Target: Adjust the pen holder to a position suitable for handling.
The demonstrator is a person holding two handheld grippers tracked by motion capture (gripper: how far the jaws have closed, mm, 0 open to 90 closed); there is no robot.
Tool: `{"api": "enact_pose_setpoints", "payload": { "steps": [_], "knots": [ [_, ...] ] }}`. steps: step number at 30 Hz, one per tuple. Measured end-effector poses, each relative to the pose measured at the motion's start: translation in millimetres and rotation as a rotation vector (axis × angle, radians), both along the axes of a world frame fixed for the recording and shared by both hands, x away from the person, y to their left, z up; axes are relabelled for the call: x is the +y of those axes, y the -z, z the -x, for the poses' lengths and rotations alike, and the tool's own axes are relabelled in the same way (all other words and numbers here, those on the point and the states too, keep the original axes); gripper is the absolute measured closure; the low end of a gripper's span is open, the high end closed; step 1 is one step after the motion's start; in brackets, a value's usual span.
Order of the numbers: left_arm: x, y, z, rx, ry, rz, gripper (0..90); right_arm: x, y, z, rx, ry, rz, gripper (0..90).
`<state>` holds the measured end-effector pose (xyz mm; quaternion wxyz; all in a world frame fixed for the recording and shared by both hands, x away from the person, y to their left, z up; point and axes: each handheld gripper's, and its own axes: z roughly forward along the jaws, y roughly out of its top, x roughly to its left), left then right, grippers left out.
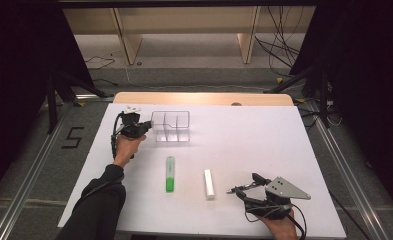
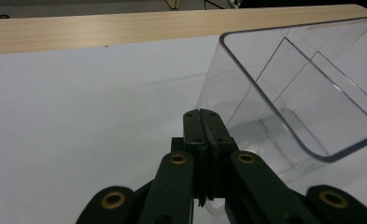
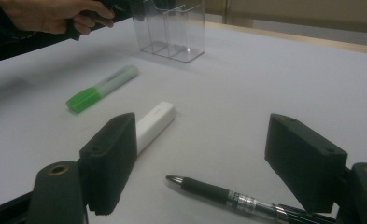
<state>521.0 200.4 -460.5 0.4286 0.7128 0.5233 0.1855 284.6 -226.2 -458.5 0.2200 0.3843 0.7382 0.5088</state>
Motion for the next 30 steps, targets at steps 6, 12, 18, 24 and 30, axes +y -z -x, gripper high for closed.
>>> {"api": "enact_pose_setpoints", "payload": {
  "steps": [6,12,18,24,30],
  "knots": [
    [-18.4,-2.2,-1.7,0.001,0.022,-0.001,89.5,-0.9,-0.3,0.4,-0.001,0.0,-0.003,26.1],
    [-33.4,-4.3,-1.9,0.01,0.036,0.003,89.5,-0.3,-0.6,0.7,-0.001,-0.003,-0.002,26.1],
    [-46.5,-4.9,-1.5,0.025,0.069,0.004,89.5,-0.6,-0.2,0.3,0.001,-0.001,-0.003,26.1],
    [-56.2,-4.7,0.6,0.031,0.084,0.012,89.5,-0.1,-0.3,0.5,-0.001,-0.004,-0.002,26.0],
    [-64.9,-5.5,0.6,0.031,0.099,0.012,89.5,-0.3,-0.3,0.6,-0.001,-0.005,-0.003,26.1]
  ]
}}
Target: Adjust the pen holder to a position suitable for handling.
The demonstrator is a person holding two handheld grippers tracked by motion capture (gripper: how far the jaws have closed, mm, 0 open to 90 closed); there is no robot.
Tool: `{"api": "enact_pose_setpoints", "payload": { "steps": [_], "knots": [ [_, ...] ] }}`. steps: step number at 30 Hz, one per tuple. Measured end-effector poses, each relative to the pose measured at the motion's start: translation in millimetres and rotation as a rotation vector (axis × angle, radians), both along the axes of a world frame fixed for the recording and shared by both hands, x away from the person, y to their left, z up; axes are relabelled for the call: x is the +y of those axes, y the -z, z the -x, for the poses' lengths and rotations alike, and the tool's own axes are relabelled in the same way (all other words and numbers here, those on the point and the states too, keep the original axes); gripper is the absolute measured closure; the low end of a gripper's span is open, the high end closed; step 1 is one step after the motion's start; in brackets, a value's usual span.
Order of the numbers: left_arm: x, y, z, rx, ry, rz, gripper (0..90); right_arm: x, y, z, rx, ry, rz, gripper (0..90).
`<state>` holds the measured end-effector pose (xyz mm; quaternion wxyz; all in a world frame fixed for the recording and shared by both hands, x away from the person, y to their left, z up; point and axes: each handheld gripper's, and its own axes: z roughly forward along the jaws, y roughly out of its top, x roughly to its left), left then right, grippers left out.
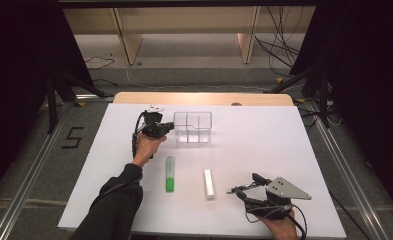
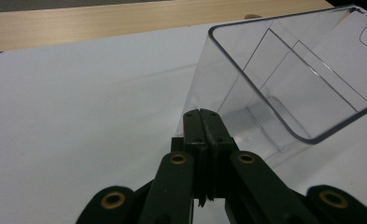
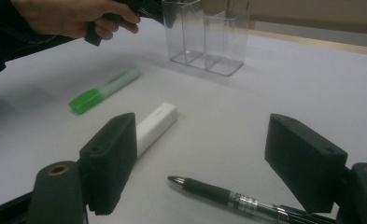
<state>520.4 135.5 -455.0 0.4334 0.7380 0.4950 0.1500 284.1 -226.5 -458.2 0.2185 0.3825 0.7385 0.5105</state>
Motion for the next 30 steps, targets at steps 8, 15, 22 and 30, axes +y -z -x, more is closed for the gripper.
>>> {"api": "enact_pose_setpoints", "payload": {
  "steps": [8,15,22,30],
  "knots": [
    [-11.4,-0.8,0.1,-0.002,0.019,-0.004,89.5,0.0,-0.2,0.2,0.0,-0.001,-0.001,26.1],
    [-17.5,-0.4,0.5,-0.003,0.022,0.003,89.4,0.3,0.0,0.4,0.0,-0.002,0.0,26.1],
    [-9.9,-4.1,6.8,0.019,-0.01,0.02,79.8,-0.1,0.1,0.3,0.001,0.001,-0.001,26.1],
    [2.3,-12.0,32.3,0.05,-0.059,-0.005,49.6,0.7,0.5,0.0,0.002,0.004,-0.001,26.1]
  ]
}}
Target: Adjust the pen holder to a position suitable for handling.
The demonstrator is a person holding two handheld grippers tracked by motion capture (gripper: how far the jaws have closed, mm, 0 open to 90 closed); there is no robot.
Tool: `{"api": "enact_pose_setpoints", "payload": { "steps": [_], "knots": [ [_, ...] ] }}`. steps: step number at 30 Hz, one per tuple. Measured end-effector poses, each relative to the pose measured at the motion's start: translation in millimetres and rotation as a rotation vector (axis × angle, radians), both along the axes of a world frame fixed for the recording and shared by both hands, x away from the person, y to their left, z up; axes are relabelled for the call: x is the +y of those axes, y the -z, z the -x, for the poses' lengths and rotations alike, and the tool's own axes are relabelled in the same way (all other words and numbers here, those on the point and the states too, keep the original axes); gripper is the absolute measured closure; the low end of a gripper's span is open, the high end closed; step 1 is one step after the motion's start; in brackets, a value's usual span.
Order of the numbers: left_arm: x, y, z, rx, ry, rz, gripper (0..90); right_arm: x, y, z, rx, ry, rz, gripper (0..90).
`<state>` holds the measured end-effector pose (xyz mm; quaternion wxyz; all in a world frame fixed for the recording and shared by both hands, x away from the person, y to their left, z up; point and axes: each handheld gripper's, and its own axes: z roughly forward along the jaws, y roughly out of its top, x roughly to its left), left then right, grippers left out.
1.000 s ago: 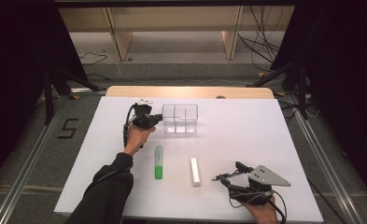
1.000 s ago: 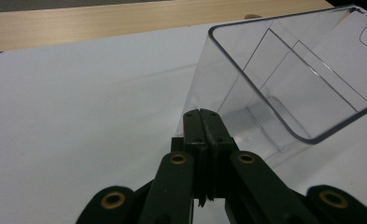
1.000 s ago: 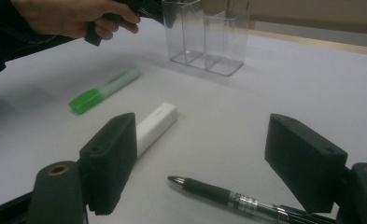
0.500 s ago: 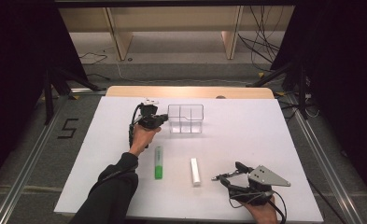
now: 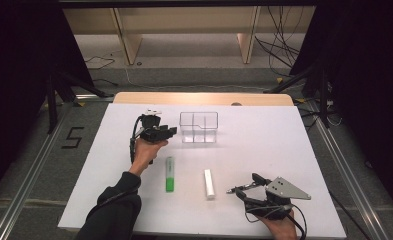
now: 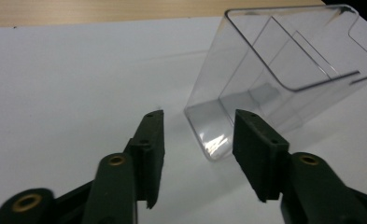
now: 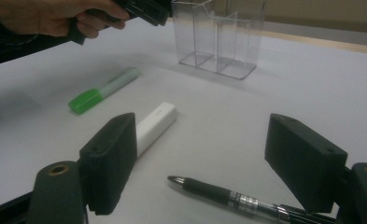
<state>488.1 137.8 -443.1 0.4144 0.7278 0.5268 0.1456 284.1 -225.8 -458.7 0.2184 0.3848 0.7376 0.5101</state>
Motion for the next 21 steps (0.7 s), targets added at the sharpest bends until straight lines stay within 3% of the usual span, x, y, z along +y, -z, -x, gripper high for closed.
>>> {"api": "enact_pose_setpoints", "payload": {
  "steps": [3,6,12,16,21],
  "knots": [
    [-0.6,-1.5,14.4,0.004,0.001,-0.024,37.1,1.0,0.2,0.3,0.0,0.005,-0.001,26.1],
    [0.1,-2.5,25.0,0.007,0.007,-0.017,33.4,1.0,0.1,0.4,0.001,0.006,-0.001,26.1],
    [-2.3,-8.1,46.4,-0.017,0.065,0.0,28.7,0.8,0.0,0.2,0.003,0.007,0.002,26.1],
    [-10.3,-11.5,55.3,-0.04,0.111,-0.022,27.4,-0.1,-0.7,0.6,-0.001,0.009,0.001,26.1],
    [-15.9,-9.7,62.2,-0.042,0.171,-0.011,25.3,-4.3,-1.9,0.9,-0.006,0.02,-0.004,26.1]
  ]
}}
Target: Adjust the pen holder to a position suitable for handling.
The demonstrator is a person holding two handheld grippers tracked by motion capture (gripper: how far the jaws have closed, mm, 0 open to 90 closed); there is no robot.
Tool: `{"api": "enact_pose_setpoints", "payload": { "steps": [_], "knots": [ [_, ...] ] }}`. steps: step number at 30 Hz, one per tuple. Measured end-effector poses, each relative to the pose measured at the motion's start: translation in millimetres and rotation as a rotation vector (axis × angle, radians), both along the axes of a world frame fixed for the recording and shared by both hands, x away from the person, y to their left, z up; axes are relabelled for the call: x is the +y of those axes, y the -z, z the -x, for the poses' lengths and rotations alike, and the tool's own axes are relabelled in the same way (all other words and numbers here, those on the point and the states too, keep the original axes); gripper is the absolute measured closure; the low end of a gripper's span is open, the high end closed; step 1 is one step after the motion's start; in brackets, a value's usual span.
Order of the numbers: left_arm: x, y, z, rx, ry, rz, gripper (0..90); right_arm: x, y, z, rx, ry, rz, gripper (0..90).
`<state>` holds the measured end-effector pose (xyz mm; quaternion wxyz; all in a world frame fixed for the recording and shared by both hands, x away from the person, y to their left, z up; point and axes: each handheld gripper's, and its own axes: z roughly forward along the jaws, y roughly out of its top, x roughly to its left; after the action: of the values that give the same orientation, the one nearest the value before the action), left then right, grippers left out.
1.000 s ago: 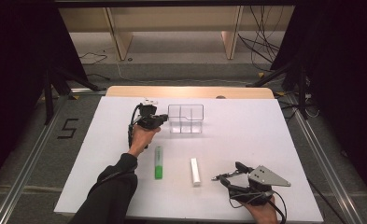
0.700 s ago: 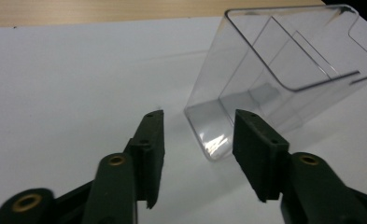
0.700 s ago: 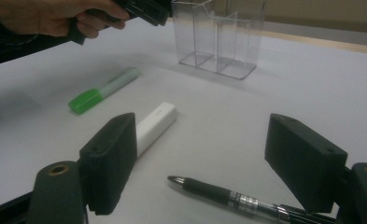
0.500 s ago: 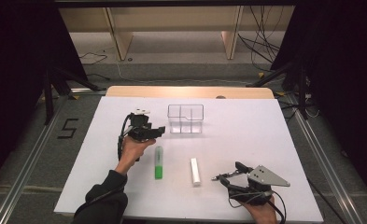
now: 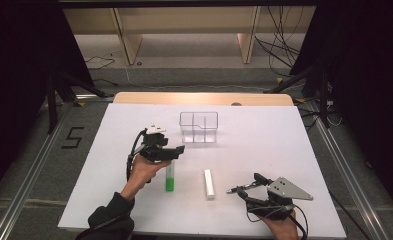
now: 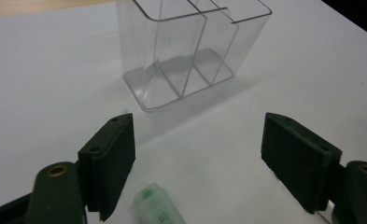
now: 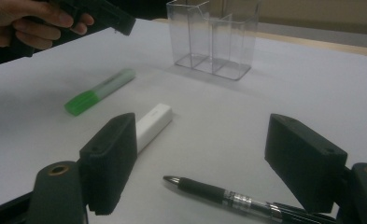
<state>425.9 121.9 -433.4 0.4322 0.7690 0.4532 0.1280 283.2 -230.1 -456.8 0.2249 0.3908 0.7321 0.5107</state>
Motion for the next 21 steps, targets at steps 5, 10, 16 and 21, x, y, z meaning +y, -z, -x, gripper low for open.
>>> {"api": "enact_pose_setpoints", "payload": {
  "steps": [5,10,16,21],
  "knots": [
    [-8.3,2.0,4.5,-0.006,0.053,0.007,23.9,-3.8,0.0,-1.2,0.009,0.012,0.001,26.0],
    [-17.6,1.7,8.5,0.003,0.118,-0.001,21.1,-6.8,-0.1,-2.4,0.011,0.02,-0.002,26.0],
    [-26.0,-1.4,12.7,0.0,0.171,-0.002,18.3,-12.7,0.0,-2.7,0.008,0.033,-0.005,26.0],
    [-32.5,-3.5,16.2,-0.002,0.198,0.006,17.5,-15.7,1.6,-4.8,0.011,0.038,-0.006,26.0]
  ]
}}
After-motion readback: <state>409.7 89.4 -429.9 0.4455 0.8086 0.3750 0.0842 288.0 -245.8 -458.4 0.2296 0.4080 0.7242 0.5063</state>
